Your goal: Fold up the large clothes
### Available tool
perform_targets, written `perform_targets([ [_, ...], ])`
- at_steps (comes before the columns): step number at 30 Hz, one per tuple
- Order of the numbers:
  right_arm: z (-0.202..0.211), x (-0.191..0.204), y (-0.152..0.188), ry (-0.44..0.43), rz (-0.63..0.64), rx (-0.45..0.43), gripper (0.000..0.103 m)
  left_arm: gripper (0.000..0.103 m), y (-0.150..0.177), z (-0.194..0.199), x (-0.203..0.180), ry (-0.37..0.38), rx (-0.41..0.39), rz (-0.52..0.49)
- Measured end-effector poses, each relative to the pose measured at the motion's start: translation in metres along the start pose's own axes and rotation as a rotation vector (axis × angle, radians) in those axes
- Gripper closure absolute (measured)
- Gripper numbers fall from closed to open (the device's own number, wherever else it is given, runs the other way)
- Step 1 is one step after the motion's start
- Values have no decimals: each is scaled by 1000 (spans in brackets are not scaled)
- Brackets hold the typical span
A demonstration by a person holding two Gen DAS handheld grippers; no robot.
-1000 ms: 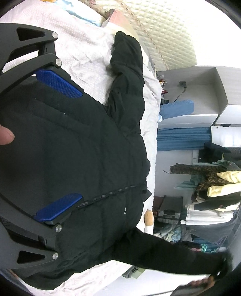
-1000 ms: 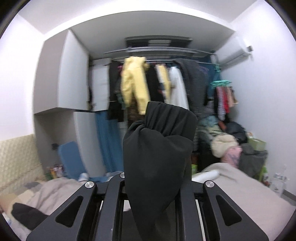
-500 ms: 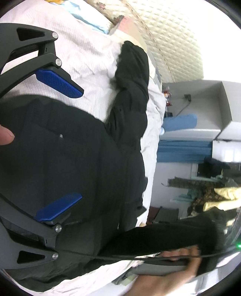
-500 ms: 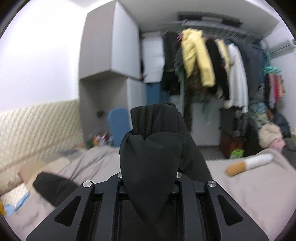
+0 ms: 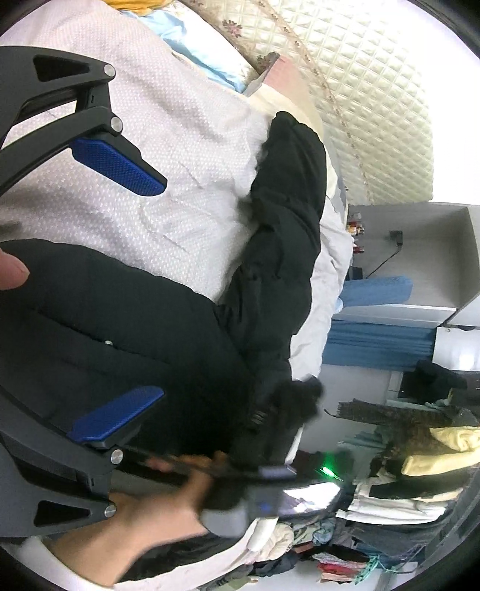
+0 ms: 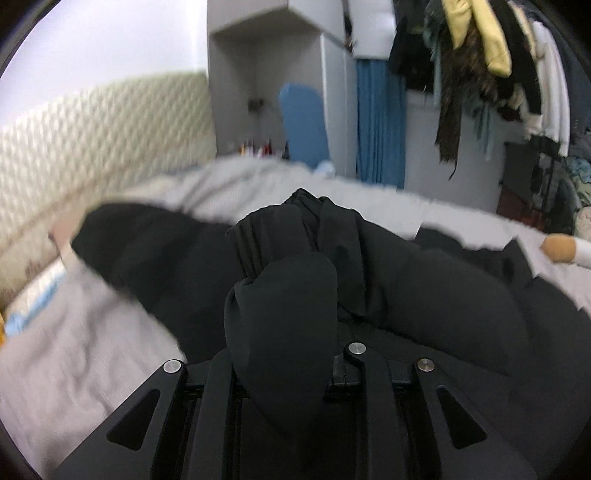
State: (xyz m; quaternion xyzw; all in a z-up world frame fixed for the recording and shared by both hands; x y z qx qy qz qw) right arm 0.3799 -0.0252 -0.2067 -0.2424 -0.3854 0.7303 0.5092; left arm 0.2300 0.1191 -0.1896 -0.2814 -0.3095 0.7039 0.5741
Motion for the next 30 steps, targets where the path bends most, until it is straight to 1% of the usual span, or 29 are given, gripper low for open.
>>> perform_targets([
  [2,-16,3,14,9,24,51,85,0,1,-6,-1,-3,11,-9],
  [5,-34,5,28,5,28,111,78,0,4,-9,-5,-2,21,-23],
  [6,-35,4,29,-4,22,115,67,0,4,-10,-6,-4,22,-28],
  [7,-35,3,29,-19,16,114,44,0,4,-10,-7,-6,24,-31],
  [9,-30,6,27,-46,10,100,20,0,0,-5,-7,-1,13,-36],
  [12,-20,14,26,-65,5,79,20,0,-12,9,-7,-4,-28,-23],
  [17,21,13,7,-83,-23,39,20,0,-25,32,-12,28,-41,-7],
  [20,60,9,-8,-77,-20,4,18,0,-32,52,-20,40,-58,-27],
  [22,91,5,-18,-60,-16,-31,9,0,-37,67,-25,55,-72,-29],
  [23,111,3,-22,-43,-14,-59,6,0,-38,75,-27,65,-79,-30],
  [24,126,2,-24,-32,-11,-79,2,0,-40,84,-29,74,-85,-33],
  [25,141,0,-26,-20,-6,-95,0,0,-41,90,-32,80,-91,-36],
  [30,203,-15,-25,23,-13,-132,0,0,-44,128,-42,98,-134,-50],
])
Point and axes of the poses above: each gripper's, at about its wrist camera, not at the fingertips, and z roughly against the way its jaws point, x to its left, y to its underside, the point moved 1 cm from there along -z, roughly the way its jaws point, and after that the axes turned 1 degree about -y, right-handed, at the moved point
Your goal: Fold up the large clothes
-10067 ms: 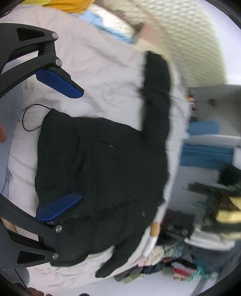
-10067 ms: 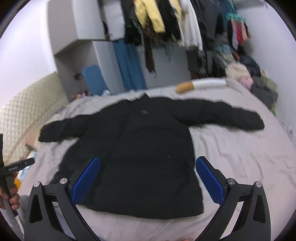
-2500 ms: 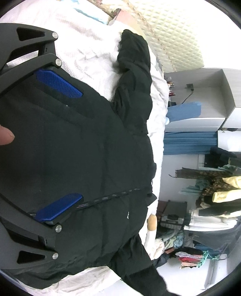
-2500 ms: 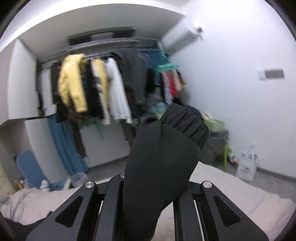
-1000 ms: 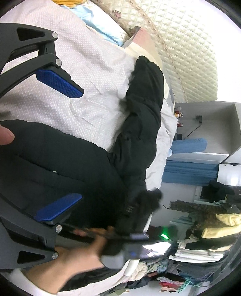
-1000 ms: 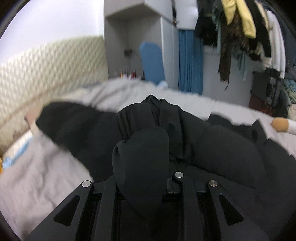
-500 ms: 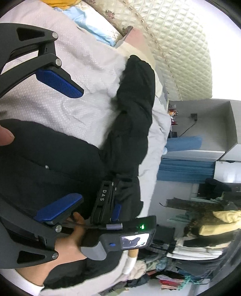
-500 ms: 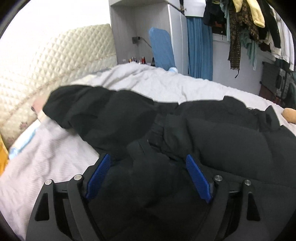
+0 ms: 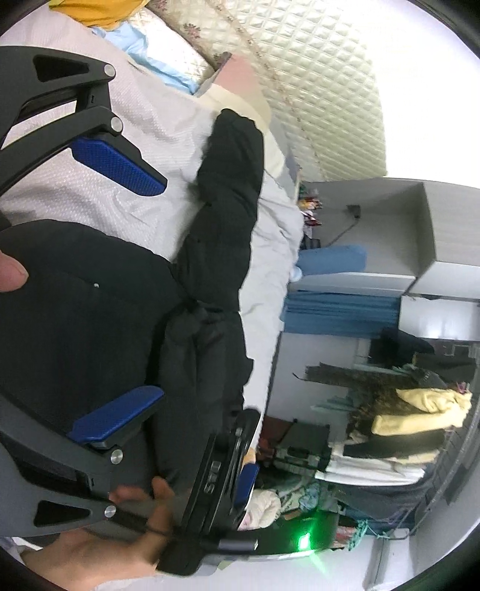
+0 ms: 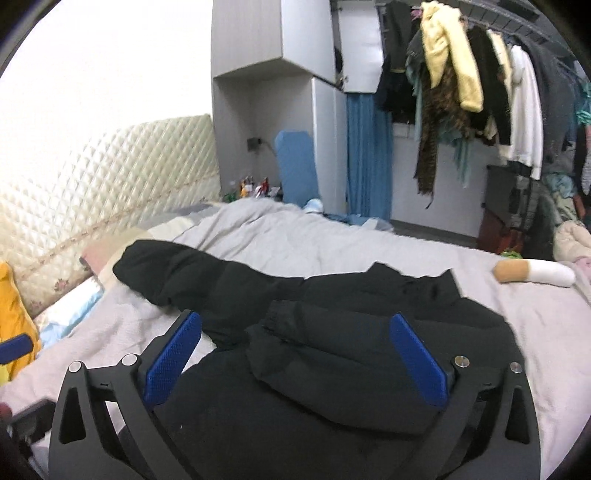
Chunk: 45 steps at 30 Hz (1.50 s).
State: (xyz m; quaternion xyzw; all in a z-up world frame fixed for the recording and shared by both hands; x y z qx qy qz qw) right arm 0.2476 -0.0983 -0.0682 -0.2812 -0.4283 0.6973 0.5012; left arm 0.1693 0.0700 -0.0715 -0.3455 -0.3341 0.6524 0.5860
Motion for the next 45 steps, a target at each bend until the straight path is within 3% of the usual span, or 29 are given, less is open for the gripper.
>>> perform_targets([
  [11,116,-30,31,94,-40,-84,0,0,2,61,-31,54,-60,-23],
  [21,174,-40,91,157,-96,-110,0,0,19,82,-60,93,-93,-56],
  [36,200,-34,156,218,-134,-70,0,0,61,48,-63,103,21,-81],
  [41,197,-46,157,233,-174,-77,0,0,48,27,-33,145,47,3],
  [45,196,-55,161,235,-206,-69,0,0,20,3,9,111,53,46],
])
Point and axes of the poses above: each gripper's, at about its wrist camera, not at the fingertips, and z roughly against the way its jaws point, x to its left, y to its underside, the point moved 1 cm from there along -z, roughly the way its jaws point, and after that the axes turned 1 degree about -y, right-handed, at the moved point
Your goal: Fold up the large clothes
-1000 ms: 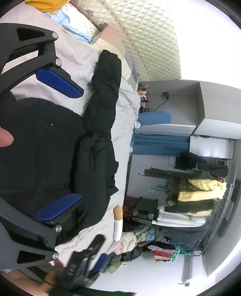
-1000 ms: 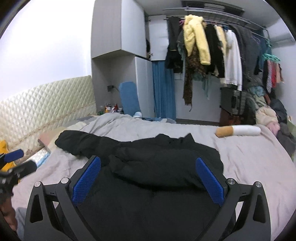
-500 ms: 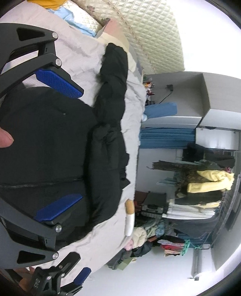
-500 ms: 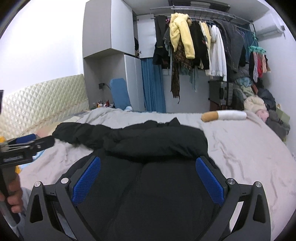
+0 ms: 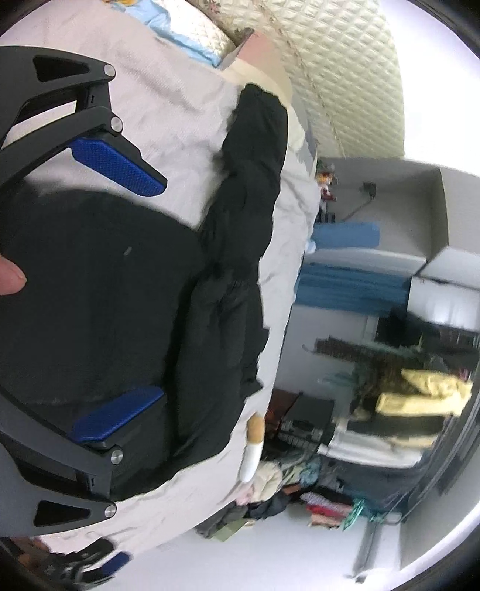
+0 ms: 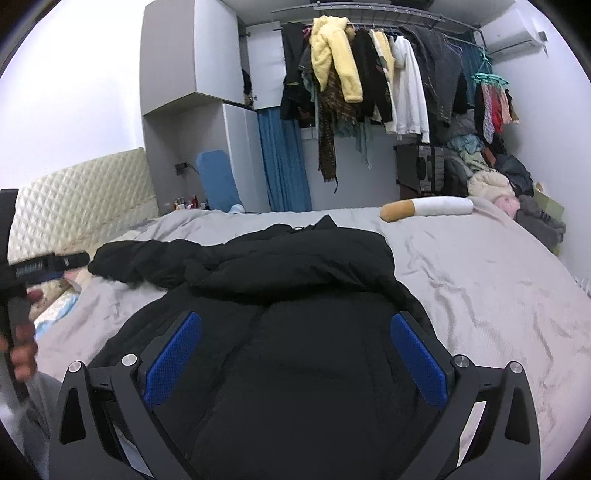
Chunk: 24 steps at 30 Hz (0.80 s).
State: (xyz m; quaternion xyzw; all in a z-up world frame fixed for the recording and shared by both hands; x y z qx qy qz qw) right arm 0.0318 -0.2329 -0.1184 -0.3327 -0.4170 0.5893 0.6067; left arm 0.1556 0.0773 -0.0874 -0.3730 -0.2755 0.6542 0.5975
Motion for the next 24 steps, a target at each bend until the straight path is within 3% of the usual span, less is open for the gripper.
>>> perform_targets([
  [5,-3,-6,2,2,-25,11,0,0,-51,-30,65,-46,5,62],
  [8,-6,-6,3,4,-33,19,0,0,-73,-57,105,-34,6,106],
  [13,-10,-3,8,27,-33,25,0,0,-93,-129,188,-37,94,207],
  [18,-20,-2,9,51,-37,43,0,0,-96,-183,279,-54,113,397],
  [24,-39,-3,9,77,-78,78,0,1,-85,-235,369,10,89,679],
])
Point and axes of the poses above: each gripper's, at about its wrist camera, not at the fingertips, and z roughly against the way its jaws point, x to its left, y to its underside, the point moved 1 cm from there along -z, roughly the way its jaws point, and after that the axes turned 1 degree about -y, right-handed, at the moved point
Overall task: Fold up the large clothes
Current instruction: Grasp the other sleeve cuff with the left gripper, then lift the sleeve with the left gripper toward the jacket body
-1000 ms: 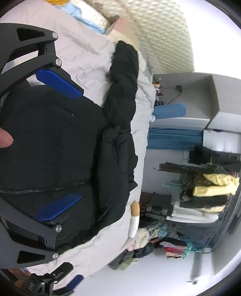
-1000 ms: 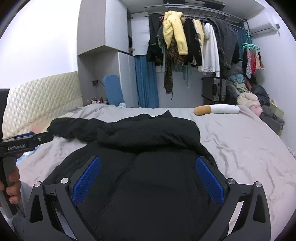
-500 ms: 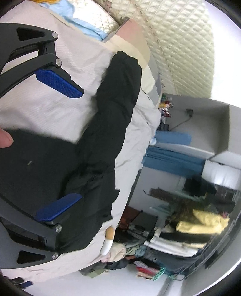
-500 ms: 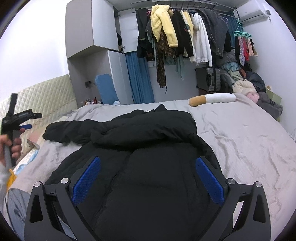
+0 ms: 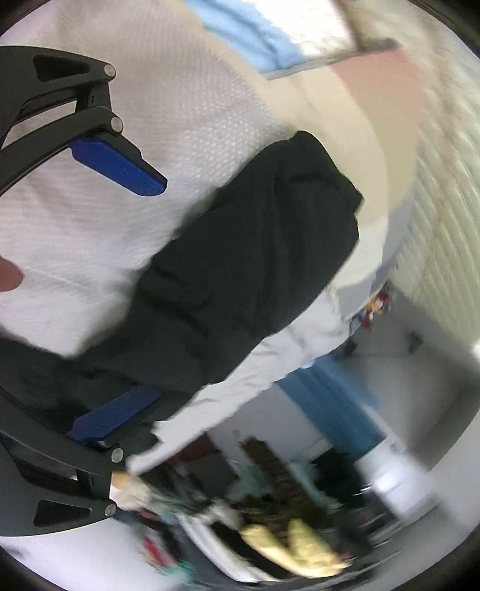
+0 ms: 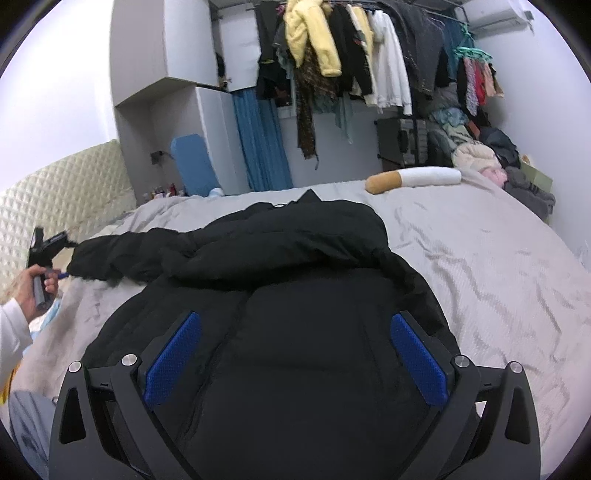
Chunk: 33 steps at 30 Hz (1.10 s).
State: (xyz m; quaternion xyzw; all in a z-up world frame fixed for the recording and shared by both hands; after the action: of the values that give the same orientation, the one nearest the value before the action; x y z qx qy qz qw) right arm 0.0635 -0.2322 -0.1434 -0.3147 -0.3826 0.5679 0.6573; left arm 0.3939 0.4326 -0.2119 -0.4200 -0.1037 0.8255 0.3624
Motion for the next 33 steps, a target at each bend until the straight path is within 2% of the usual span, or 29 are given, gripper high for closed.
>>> perform_targets([
  [4,-12,1,-2,25,-20,9,0,1,-23,-23,37,44,-43,124],
  [9,-33,4,-5,39,-31,51,0,5,-43,-57,53,67,-56,111],
  [12,-42,4,-5,42,-42,76,0,5,-52,-78,54,33,-60,89],
  [16,-50,5,-5,56,-45,98,0,7,-57,-104,58,-10,-61,110],
  [21,-57,8,-6,72,-42,114,0,10,-61,-123,54,-66,-102,104],
  [23,-57,8,-6,74,-41,116,0,24,-60,-127,48,-99,-123,87],
  [27,-59,7,-7,77,-43,120,0,44,-56,-125,43,-121,-155,102],
  [29,-59,7,-8,77,-45,119,0,59,-54,-120,38,-135,-164,97],
  [30,-58,6,-9,78,-44,119,0,63,-55,-115,37,-139,-169,97],
  [32,-57,4,-10,75,-48,117,0,80,-60,-105,37,-125,-181,113],
  [33,-55,3,-10,71,-50,116,0,84,-64,-96,38,-119,-190,123],
])
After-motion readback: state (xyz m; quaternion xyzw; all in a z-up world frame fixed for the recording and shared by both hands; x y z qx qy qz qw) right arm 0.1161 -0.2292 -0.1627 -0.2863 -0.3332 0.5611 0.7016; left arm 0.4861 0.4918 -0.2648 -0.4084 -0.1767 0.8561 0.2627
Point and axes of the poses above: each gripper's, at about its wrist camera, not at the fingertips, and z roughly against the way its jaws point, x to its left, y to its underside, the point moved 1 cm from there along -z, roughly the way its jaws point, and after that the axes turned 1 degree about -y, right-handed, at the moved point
